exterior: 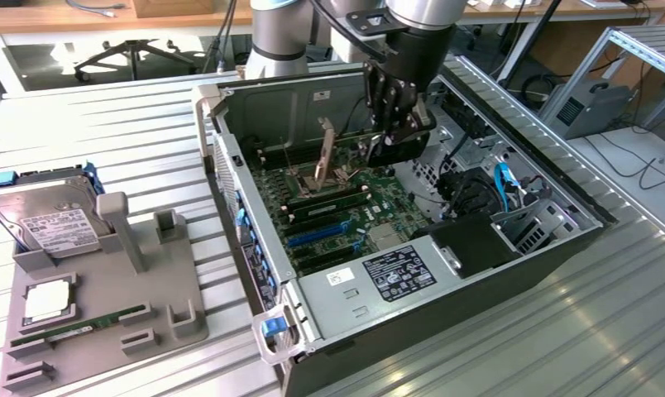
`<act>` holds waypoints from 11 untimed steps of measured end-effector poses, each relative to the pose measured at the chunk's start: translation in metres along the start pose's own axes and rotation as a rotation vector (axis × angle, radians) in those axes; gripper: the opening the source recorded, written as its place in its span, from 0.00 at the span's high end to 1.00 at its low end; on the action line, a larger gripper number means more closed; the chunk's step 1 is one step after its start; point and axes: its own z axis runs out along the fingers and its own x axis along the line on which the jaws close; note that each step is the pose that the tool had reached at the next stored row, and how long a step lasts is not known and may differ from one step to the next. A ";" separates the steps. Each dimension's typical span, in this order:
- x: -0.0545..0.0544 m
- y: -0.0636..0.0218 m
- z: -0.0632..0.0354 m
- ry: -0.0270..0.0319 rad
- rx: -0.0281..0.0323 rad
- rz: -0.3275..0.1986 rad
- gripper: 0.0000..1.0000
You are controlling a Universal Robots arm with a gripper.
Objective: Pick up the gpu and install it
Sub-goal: 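Insert the gpu into the slot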
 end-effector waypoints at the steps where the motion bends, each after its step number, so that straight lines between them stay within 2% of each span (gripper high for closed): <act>1: 0.000 0.0001 0.0001 -0.0001 0.0000 0.000 0.73; 11: 0.001 0.0022 0.0007 -0.0002 0.0000 0.000 0.73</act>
